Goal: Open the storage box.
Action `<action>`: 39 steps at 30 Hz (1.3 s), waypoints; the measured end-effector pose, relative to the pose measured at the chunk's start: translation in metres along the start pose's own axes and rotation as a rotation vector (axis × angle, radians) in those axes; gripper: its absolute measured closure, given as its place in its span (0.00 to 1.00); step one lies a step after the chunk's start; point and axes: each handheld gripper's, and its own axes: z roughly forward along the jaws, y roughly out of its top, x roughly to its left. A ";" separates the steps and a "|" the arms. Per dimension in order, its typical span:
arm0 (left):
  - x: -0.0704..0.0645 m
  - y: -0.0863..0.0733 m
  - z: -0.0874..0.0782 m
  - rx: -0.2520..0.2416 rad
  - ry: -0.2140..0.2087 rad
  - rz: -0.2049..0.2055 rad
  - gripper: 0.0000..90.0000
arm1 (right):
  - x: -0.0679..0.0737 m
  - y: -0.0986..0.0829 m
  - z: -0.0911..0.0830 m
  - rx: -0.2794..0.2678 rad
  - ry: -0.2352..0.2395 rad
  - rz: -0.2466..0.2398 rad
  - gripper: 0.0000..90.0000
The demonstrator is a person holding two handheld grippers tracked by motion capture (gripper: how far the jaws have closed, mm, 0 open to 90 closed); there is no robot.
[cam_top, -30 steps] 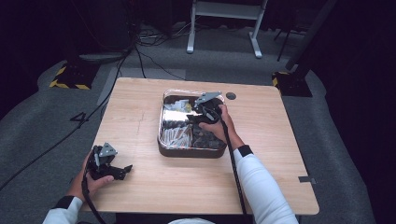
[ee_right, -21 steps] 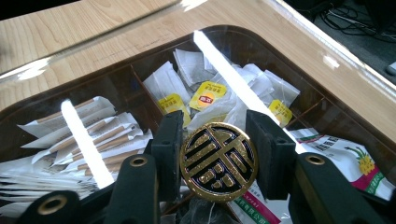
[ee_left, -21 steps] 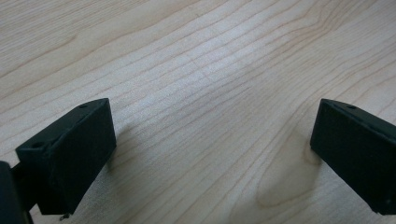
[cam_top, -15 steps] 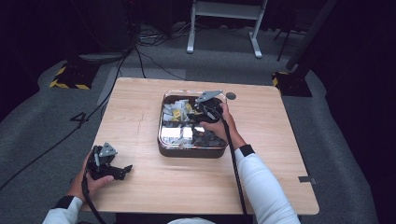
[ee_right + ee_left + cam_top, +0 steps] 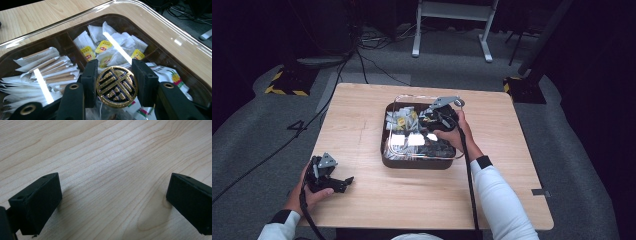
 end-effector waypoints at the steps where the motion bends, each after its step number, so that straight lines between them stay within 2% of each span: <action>1: 0.000 0.000 0.000 0.000 0.000 0.000 0.01 | 0.000 0.000 0.000 0.000 0.000 0.000 0.65; 22: 0.000 0.000 0.000 0.000 0.000 0.000 0.01 | -0.019 -0.026 -0.043 -0.018 -0.052 0.034 0.65; 39: 0.000 0.000 0.000 0.000 0.000 0.000 0.01 | -0.032 -0.056 -0.076 -0.016 -0.095 0.059 0.65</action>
